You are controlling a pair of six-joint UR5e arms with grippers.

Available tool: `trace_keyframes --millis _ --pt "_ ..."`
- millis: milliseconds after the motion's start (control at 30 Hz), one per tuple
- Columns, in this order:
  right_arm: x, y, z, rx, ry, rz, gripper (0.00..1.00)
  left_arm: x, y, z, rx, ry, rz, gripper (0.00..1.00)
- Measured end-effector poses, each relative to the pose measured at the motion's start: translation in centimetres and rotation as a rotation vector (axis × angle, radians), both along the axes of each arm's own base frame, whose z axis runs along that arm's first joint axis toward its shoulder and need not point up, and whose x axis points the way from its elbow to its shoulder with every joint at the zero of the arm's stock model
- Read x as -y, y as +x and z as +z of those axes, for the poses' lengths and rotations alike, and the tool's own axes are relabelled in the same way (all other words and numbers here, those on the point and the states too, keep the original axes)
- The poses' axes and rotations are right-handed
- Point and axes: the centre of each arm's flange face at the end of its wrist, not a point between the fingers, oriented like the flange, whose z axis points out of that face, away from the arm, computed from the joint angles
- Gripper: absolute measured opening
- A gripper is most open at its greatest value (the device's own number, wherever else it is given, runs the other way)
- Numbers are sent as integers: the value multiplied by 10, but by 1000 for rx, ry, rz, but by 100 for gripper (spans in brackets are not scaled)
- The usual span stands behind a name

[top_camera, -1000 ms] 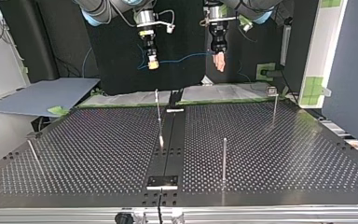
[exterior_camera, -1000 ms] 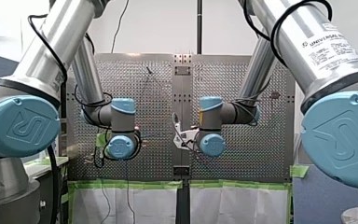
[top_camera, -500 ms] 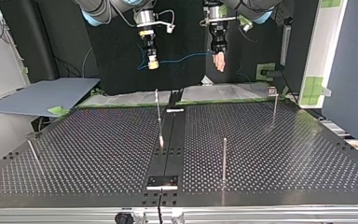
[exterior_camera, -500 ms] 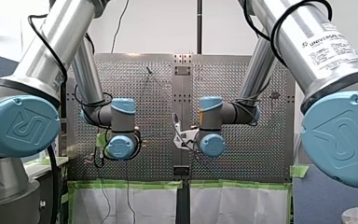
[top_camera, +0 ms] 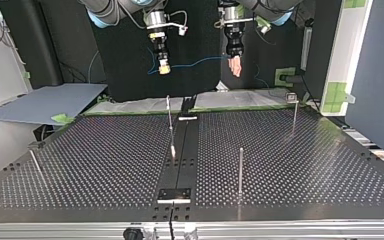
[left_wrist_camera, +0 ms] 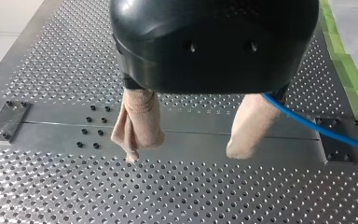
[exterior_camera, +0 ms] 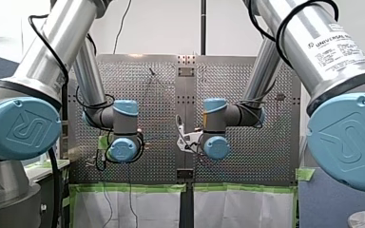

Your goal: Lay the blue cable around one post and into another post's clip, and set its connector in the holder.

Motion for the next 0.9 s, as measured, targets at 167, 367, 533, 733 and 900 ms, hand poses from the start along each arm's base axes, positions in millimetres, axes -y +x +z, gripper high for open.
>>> trace_keyframes --millis 167,367,533,733,900 --pt "0 0 0 0 0 0 0 0 0 0 0 0 0 100" --pt "0 0 0 0 0 0 0 0 0 0 0 0 0 100" --pt "0 0 0 0 0 0 0 0 0 0 0 0 0 100" --pt "0 0 0 0 0 0 0 0 0 0 0 -1 -1 100" --pt "2 -1 0 -1 1 -4 0 3 -8 -8 -21 14 -23 100"
